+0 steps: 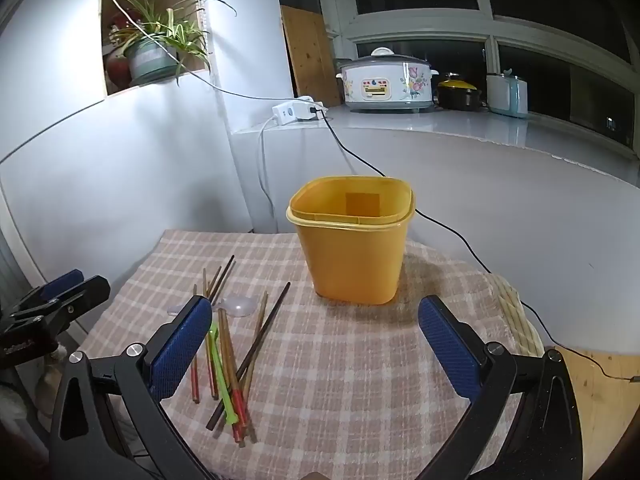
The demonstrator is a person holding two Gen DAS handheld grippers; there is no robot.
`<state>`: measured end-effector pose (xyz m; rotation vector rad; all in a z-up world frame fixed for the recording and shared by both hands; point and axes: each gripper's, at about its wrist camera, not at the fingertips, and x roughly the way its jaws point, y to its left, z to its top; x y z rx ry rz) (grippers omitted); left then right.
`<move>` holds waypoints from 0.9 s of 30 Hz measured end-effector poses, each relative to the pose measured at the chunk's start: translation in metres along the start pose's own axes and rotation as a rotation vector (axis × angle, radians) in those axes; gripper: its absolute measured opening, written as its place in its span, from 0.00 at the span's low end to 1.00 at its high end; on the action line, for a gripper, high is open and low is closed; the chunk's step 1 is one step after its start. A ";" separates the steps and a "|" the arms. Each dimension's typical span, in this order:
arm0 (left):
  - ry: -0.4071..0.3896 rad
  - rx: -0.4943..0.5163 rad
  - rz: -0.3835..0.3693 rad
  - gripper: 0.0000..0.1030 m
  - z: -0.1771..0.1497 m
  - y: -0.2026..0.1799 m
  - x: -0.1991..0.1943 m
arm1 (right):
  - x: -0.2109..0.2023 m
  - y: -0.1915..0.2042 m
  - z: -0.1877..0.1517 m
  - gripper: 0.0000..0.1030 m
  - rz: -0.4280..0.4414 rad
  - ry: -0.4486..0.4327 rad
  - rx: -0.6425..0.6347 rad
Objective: Organize utensils
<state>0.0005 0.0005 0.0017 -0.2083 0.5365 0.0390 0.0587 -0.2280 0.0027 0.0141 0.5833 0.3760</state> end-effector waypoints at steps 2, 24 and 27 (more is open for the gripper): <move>-0.003 -0.007 0.000 1.00 -0.002 0.001 0.001 | 0.000 0.000 0.000 0.99 -0.001 0.003 0.000; 0.014 -0.030 -0.008 0.99 -0.001 -0.001 0.004 | 0.004 0.008 0.008 0.99 -0.019 0.002 -0.017; 0.016 -0.032 -0.010 1.00 -0.001 -0.002 0.003 | 0.004 0.009 0.007 0.99 -0.019 0.006 -0.020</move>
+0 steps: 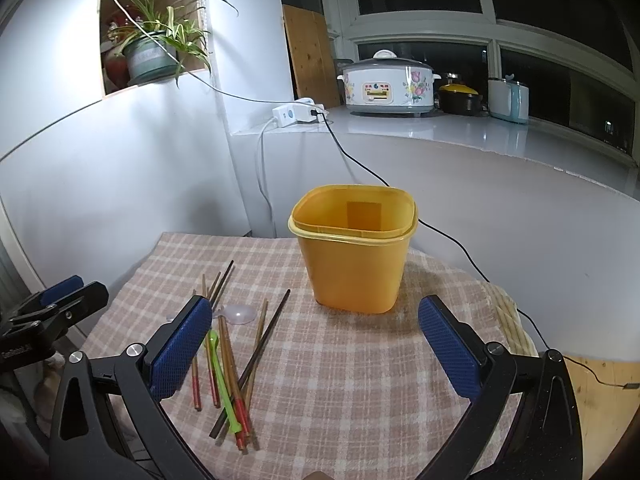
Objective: Organize utensils
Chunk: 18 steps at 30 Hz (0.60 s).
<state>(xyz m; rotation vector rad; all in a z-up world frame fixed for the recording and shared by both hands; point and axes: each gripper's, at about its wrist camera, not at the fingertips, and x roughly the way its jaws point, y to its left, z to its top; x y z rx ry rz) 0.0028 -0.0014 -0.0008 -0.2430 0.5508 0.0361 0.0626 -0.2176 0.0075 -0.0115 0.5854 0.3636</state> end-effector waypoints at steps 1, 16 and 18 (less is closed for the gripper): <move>0.000 -0.001 0.001 1.00 0.000 0.001 0.000 | 0.000 -0.001 0.000 0.99 0.001 0.001 0.000; 0.005 -0.004 -0.004 1.00 0.002 0.002 0.000 | -0.002 0.001 -0.001 0.99 0.008 0.001 -0.006; 0.006 -0.004 -0.007 1.00 0.002 0.002 -0.001 | -0.003 0.002 -0.001 0.99 0.011 0.000 -0.010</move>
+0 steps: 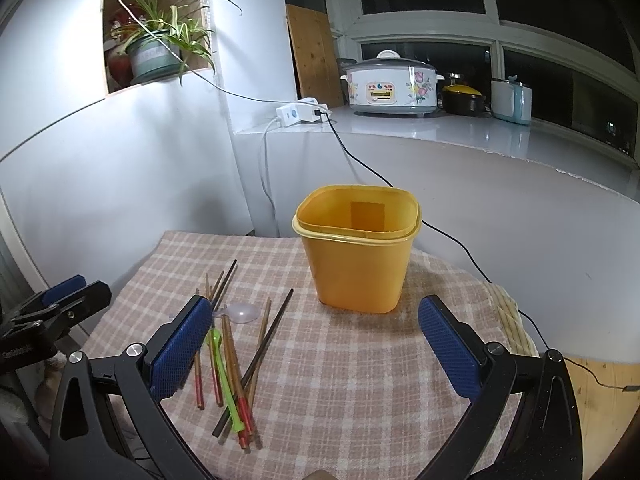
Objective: Organize utensils
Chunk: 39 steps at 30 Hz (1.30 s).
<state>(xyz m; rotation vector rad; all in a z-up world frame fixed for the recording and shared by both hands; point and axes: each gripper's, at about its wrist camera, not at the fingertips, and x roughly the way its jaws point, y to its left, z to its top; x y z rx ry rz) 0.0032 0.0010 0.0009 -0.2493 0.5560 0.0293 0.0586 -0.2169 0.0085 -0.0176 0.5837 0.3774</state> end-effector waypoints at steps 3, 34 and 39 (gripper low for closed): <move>-0.001 0.001 -0.001 1.00 -0.002 -0.002 -0.002 | 0.000 0.000 0.002 0.99 -0.001 0.001 -0.004; 0.020 -0.013 0.010 0.99 -0.003 0.007 0.007 | 0.002 -0.003 0.004 0.99 0.015 0.015 0.016; 0.033 -0.018 0.019 0.99 -0.004 0.010 0.012 | 0.006 -0.003 0.003 0.99 0.005 0.012 0.012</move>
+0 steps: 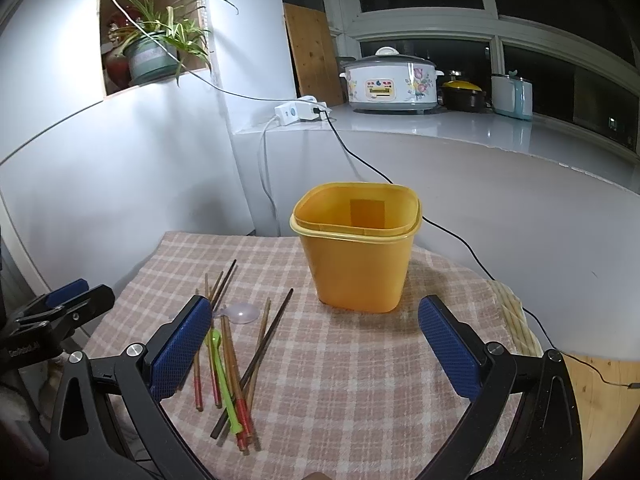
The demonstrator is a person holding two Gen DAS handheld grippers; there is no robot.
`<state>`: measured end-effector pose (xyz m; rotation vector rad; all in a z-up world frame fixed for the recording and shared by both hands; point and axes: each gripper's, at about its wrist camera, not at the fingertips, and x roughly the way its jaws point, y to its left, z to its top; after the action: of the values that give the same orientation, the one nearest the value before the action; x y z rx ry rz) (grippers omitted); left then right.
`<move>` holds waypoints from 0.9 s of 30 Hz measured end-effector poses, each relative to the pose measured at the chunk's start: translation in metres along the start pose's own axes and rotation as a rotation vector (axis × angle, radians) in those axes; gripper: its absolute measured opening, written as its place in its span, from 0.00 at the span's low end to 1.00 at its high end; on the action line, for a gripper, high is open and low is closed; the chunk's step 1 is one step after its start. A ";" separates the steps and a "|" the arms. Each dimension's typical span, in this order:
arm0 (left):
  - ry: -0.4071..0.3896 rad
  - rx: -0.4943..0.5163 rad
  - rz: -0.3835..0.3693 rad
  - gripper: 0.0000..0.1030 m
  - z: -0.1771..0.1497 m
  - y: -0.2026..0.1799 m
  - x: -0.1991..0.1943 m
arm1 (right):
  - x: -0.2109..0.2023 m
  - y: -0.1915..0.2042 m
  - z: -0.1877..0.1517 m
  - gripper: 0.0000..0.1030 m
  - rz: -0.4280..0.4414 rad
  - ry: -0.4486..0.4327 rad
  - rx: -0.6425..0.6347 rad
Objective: Organize utensils
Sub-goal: 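Lower the right tool onto the chopstick pile and close on chopsticks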
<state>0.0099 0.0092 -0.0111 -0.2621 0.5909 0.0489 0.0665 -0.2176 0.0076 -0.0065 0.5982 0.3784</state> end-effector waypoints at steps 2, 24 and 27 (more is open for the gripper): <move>0.006 -0.001 0.005 0.99 0.001 0.001 0.003 | 0.001 0.000 -0.001 0.99 0.005 0.000 -0.004; 0.159 -0.026 0.089 0.87 -0.025 0.069 0.043 | 0.057 -0.015 -0.015 0.99 0.120 0.180 0.056; 0.201 -0.045 0.037 0.79 -0.028 0.070 0.052 | 0.062 -0.005 -0.018 0.99 0.173 0.185 0.018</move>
<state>0.0295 0.0686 -0.0784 -0.3019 0.7955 0.0717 0.1060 -0.2032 -0.0418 0.0274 0.7873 0.5439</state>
